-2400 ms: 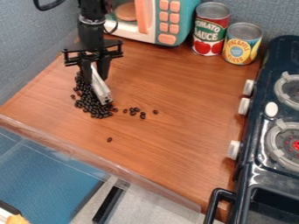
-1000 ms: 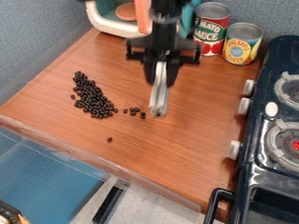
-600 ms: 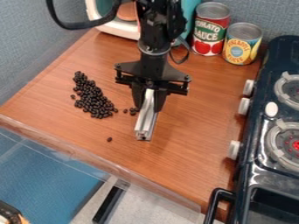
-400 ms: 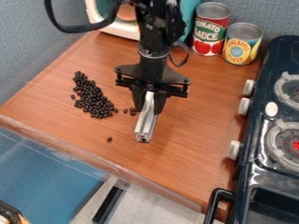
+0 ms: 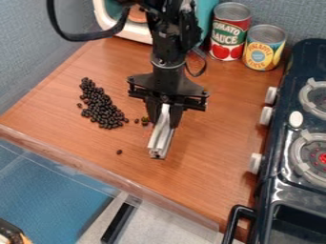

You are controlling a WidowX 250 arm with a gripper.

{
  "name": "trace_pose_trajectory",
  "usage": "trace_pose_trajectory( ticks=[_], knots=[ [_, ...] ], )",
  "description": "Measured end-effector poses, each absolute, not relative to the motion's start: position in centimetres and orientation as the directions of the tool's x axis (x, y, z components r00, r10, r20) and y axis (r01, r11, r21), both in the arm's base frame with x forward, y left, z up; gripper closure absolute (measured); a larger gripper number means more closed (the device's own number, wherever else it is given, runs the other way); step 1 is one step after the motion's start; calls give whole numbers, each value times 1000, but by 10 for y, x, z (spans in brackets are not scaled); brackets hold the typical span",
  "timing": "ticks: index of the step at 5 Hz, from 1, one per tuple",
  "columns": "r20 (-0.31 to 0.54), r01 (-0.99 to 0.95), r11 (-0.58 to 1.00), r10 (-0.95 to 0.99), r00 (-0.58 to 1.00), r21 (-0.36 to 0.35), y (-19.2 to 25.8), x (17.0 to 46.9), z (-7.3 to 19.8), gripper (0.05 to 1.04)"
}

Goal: Sweep into pile

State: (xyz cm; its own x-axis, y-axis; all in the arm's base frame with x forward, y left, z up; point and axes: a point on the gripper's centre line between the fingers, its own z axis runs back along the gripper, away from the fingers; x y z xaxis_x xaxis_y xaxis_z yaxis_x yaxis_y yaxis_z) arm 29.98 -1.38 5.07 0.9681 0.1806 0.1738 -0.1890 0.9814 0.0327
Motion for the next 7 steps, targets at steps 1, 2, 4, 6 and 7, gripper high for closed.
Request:
trace_pose_trajectory(
  ticks=[1, 2, 4, 6, 7],
  knots=[
    [165, -157, 987, 148, 975, 39, -14, 296, 47, 752],
    [161, -148, 988, 138, 977, 52, -14, 294, 43, 753],
    [138, -145, 986, 133, 981, 78, -4, 299, 27, 752],
    [126, -167, 982, 155, 980, 90, 11, 311, 26, 753],
    [108, -171, 978, 158, 981, 120, 24, 314, 27, 753]
  ],
)
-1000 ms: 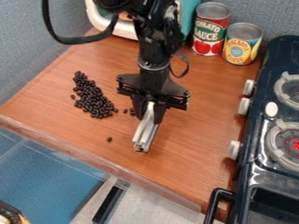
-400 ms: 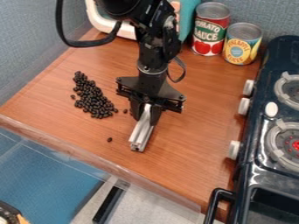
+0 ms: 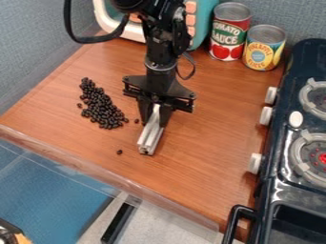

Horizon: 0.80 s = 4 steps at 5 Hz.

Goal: Sweep into pile

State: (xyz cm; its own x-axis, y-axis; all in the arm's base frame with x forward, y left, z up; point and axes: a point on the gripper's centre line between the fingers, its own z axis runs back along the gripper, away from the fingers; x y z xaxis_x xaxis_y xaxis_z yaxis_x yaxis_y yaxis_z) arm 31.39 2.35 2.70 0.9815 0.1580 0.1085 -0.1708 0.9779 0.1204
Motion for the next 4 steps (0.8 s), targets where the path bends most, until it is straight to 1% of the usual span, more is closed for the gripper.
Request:
trace_pose_trajectory(
  ticks=[1, 2, 3, 4],
  knots=[
    [94, -157, 973, 143, 985, 170, 40, 309, 26, 752],
    [84, -140, 969, 125, 989, 205, 52, 299, 27, 752],
    [78, -141, 964, 126, 989, 228, 69, 294, 28, 753],
    [96, -205, 951, 188, 977, 232, 90, 298, 36, 753]
  ],
)
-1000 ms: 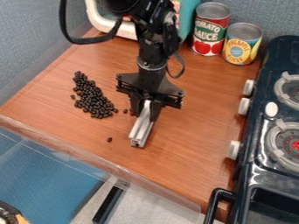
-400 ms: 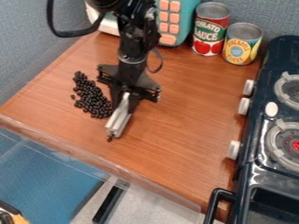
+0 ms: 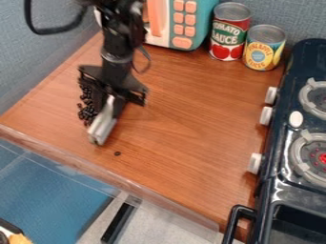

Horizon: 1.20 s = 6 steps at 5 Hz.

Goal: Sweep into pile

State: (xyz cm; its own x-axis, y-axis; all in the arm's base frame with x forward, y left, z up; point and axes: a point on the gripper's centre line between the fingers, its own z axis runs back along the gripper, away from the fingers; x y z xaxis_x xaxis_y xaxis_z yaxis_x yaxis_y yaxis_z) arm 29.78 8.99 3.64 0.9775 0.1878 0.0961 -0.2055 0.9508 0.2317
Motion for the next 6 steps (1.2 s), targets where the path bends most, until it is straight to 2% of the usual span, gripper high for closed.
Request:
trace_pose_trajectory(
  ticks=[2, 3, 4, 5, 6],
  knots=[
    [95, -259, 936, 243, 965, 240, 109, 316, 32, 753],
    [63, -272, 942, 264, 962, 197, 98, 313, 33, 752],
    [111, -251, 962, 239, 964, 104, 62, 319, 76, 753],
    [140, -212, 975, 201, 969, 68, 34, 317, 104, 752],
    [147, -125, 989, 113, 983, 75, 9, 309, 100, 752]
  ],
)
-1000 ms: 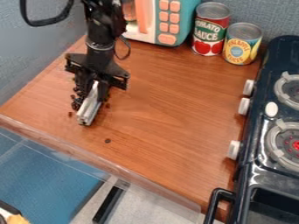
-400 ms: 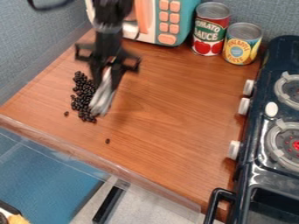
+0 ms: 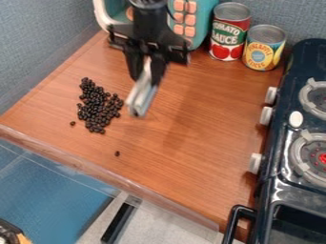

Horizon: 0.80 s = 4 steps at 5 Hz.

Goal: Sweep into pile

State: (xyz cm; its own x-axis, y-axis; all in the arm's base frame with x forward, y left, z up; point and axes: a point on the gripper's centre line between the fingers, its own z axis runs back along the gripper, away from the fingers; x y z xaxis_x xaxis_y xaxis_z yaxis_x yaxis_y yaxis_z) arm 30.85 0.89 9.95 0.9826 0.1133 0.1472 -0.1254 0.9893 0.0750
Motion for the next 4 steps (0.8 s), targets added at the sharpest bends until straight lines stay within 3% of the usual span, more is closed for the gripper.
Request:
trace_pose_trajectory(
  ticks=[2, 4],
  knots=[
    [138, 28, 988, -49, 989, 152, 9, 281, 53, 753],
    [157, 88, 983, -114, 981, 163, 33, 260, 35, 752]
  ],
)
